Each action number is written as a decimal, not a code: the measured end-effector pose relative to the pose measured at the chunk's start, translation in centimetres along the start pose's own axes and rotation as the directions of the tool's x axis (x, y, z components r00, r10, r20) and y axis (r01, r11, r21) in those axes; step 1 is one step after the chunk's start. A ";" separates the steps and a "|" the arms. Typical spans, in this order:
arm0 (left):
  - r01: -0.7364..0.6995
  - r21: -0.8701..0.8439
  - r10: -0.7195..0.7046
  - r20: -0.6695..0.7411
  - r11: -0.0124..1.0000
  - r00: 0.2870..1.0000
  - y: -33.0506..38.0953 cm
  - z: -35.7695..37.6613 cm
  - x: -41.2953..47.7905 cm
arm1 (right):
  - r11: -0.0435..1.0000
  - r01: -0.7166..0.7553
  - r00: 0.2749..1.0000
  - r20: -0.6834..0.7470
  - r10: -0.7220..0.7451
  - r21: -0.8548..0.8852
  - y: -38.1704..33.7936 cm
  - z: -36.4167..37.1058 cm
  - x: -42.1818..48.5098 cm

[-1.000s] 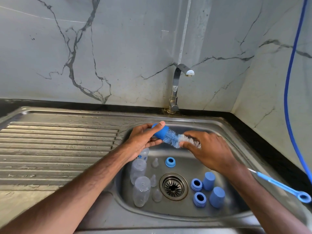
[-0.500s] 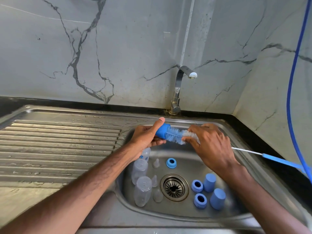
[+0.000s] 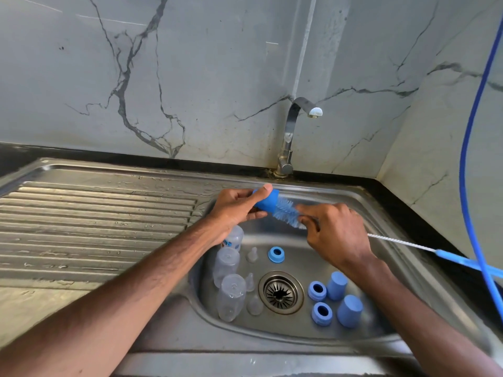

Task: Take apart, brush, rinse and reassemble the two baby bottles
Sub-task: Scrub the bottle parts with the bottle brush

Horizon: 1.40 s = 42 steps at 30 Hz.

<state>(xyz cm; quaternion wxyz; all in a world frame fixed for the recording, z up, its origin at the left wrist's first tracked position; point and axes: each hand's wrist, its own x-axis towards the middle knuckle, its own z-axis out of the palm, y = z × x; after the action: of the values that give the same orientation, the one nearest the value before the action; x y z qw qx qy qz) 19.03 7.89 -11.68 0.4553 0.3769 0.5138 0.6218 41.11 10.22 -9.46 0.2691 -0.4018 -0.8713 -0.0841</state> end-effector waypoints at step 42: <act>-0.112 -0.016 0.111 0.331 0.994 0.937 0.6 -1.1 -0.3 | 0.895 -0.183 0.977 0.178 0.119 0.407 2.0 -2.0 0.5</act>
<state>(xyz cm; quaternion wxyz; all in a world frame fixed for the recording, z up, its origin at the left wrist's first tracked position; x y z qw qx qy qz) 18.04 7.26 -11.33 0.4986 0.5053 0.4087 0.5736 43.13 11.11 -7.62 0.2893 -0.4061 -0.8525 0.1572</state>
